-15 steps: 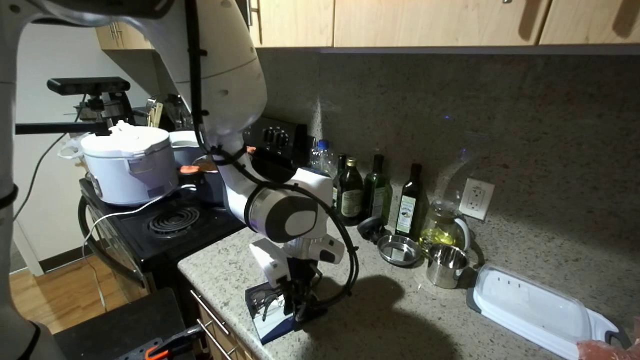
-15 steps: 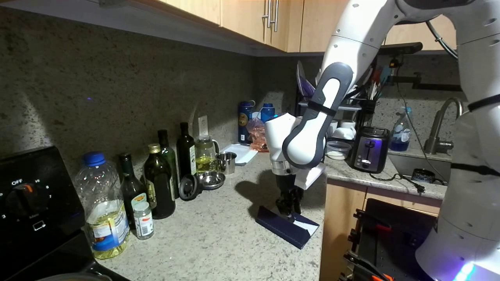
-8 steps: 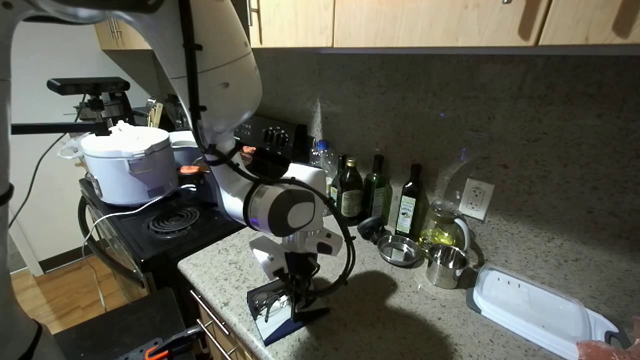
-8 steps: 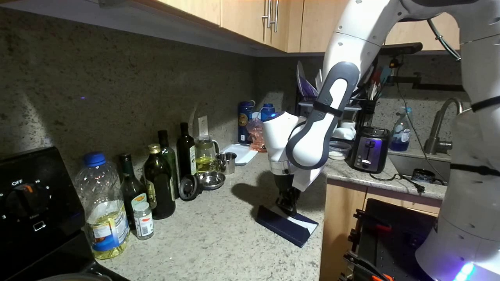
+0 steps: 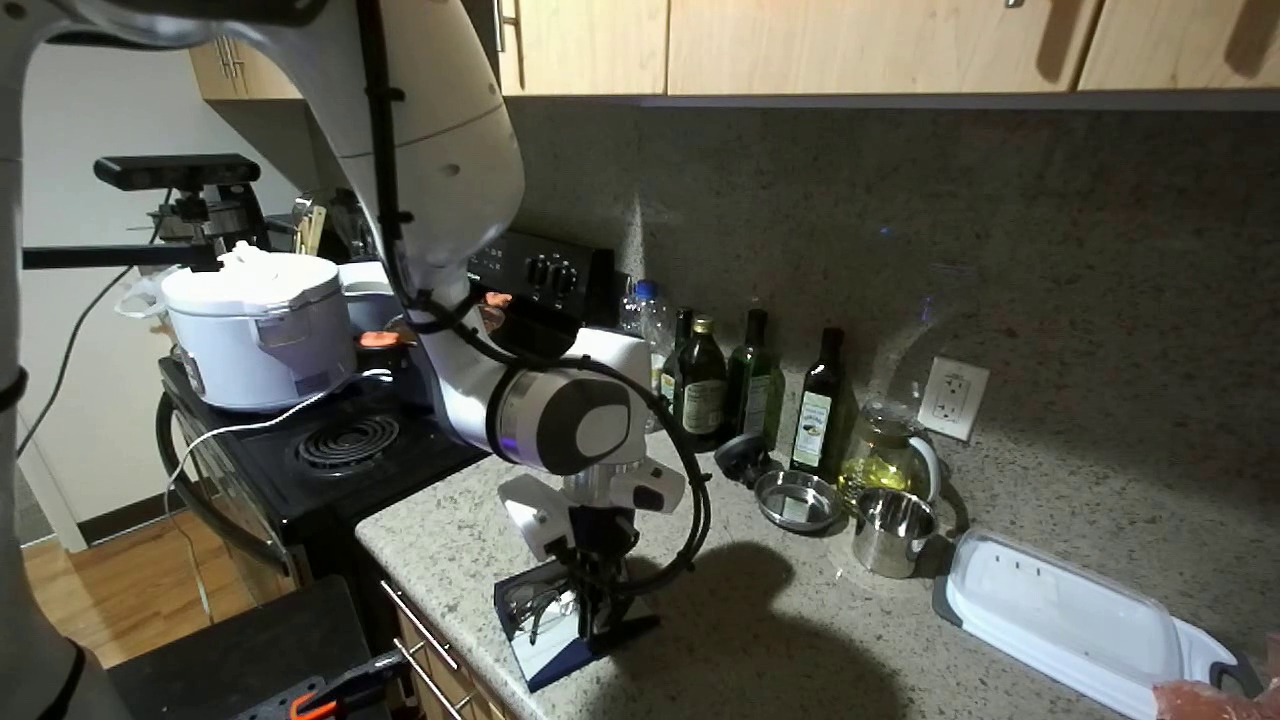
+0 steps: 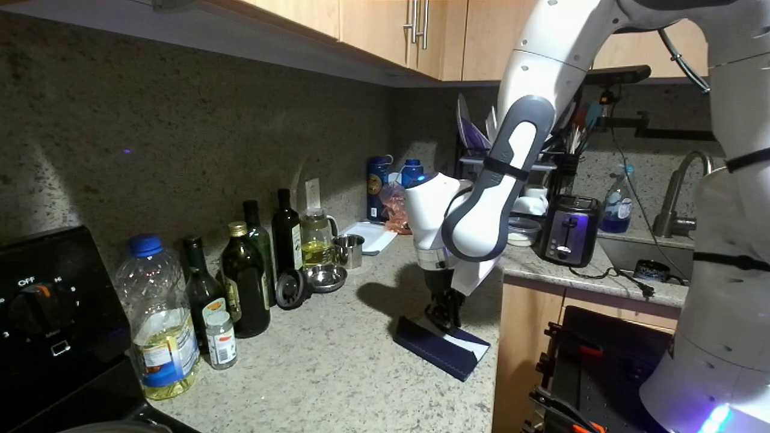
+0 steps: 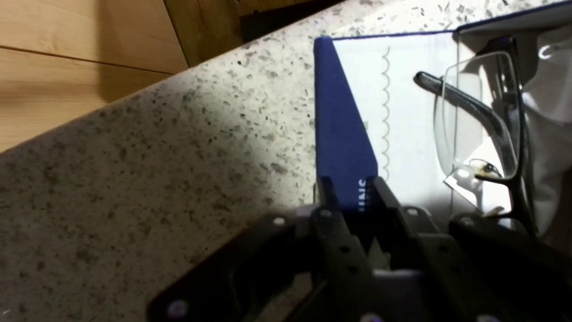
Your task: Close the blue case
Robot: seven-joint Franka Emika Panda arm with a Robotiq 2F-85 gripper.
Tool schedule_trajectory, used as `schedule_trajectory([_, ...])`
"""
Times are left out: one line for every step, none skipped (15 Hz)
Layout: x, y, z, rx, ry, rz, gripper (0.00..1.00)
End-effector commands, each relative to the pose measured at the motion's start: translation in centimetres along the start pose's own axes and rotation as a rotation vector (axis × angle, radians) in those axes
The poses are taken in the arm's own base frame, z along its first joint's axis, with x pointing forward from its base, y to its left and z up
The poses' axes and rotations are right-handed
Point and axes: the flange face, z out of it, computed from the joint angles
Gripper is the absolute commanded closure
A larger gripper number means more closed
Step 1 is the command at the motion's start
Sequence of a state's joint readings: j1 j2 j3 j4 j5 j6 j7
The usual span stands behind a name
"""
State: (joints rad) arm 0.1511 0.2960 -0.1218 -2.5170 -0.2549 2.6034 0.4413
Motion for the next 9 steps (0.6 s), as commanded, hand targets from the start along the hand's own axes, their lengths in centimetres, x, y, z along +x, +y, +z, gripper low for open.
schedule_trajectory([-1.4,0.3,-0.4,-0.009,-0.011,0.025,0.44])
schedule_trajectory([-1.7,0.4,-0.3,-0.01,-0.013,0.028,0.37])
schedule_trajectory([-2.0,0.6,-0.2,-0.011,-0.017,0.031,0.38])
schedule_trajectory([-2.2,0.7,0.1,-0.012,-0.023,0.033,0.37])
schedule_trajectory([-2.2,0.9,0.3,-0.012,-0.028,0.038,0.37])
schedule_trajectory([-2.2,1.0,0.6,-0.013,-0.033,0.046,0.5])
schedule_trajectory([-2.2,1.1,0.8,-0.015,-0.035,0.051,0.62])
schedule_trajectory([-2.1,1.1,1.0,-0.015,-0.038,0.05,0.65])
schedule_trajectory([-2.1,1.1,1.1,-0.015,-0.04,0.048,0.73])
